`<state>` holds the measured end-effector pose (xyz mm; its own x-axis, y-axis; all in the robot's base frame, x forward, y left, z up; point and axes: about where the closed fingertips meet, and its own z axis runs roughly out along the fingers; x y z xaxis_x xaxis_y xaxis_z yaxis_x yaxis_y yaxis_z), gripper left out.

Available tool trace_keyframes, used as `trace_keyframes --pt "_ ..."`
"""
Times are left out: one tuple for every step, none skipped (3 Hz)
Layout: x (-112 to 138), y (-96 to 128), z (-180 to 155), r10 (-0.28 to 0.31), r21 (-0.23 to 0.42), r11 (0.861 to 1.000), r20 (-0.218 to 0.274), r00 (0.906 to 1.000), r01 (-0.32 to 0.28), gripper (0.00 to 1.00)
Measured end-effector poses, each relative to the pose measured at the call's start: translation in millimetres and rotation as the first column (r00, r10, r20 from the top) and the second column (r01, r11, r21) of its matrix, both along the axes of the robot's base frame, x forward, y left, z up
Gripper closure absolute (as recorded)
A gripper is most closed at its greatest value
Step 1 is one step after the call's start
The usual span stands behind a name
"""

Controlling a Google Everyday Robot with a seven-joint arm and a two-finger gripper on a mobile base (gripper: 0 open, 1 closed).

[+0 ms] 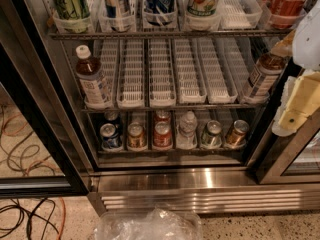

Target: Pick pepsi can from top shelf of fridge

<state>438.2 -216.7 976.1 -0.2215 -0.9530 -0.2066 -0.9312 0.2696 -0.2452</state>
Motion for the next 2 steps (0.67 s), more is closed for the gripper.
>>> trace_keyframes --pt "3.5 1.4 -4.3 0.008 -0.001 1.0 0.006 1.0 -0.007 0.0" --pt "16.9 15.2 -34.6 0.013 0.071 0.997 0.001 0.9999 -0.013 0.0"
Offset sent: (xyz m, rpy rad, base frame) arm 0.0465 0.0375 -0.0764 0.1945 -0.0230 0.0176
